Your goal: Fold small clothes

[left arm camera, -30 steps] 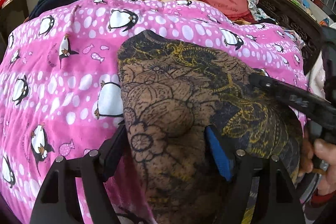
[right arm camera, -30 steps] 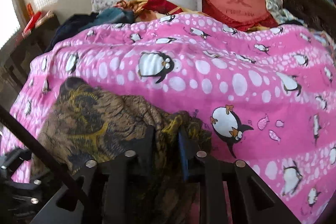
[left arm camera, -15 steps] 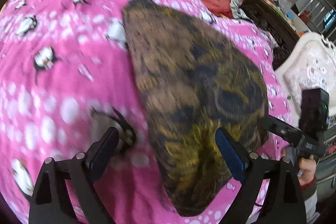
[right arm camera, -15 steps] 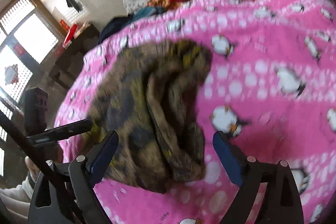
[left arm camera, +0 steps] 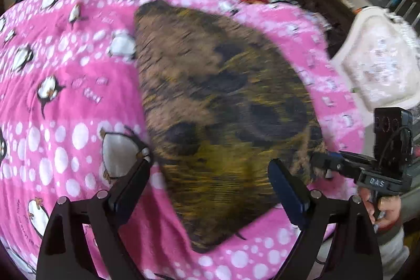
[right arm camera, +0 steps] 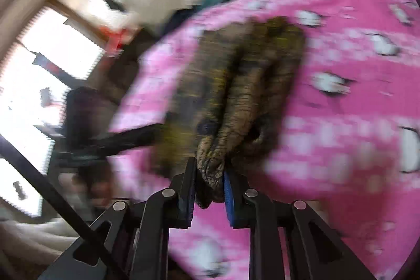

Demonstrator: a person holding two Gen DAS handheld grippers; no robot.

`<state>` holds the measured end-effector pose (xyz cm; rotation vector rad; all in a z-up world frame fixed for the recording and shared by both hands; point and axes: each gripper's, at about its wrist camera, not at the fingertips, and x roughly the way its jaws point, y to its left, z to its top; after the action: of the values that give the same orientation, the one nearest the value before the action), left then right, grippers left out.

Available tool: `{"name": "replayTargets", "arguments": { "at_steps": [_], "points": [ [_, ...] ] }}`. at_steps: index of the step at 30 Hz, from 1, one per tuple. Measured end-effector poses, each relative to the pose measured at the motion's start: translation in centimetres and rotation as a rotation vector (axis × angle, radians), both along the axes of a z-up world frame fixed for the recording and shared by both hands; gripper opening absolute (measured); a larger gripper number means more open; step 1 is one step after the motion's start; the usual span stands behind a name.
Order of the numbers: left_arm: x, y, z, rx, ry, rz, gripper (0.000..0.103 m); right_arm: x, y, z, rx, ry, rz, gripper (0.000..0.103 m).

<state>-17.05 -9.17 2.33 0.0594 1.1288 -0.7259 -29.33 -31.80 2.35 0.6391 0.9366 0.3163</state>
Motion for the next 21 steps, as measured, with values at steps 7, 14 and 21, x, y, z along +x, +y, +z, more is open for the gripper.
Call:
{"name": "replayTargets", "arguments": {
  "at_steps": [7, 14, 21],
  "points": [
    [-0.1, -0.1, 0.1, 0.078, -0.118, 0.08, 0.091, 0.1, -0.3, 2.3, -0.187, -0.016, -0.115, 0.051],
    [1.6, -3.0, 0.7, 0.153, -0.24, 0.146, 0.091, 3.6, 2.4, 6.8, -0.296, -0.177, -0.131, 0.054],
    [2.9, -3.6, -0.4, 0.167, -0.257, 0.159, 0.092, 8.5, 4.0, 2.5, -0.434, -0.07, -0.075, 0.046]
  ]
}}
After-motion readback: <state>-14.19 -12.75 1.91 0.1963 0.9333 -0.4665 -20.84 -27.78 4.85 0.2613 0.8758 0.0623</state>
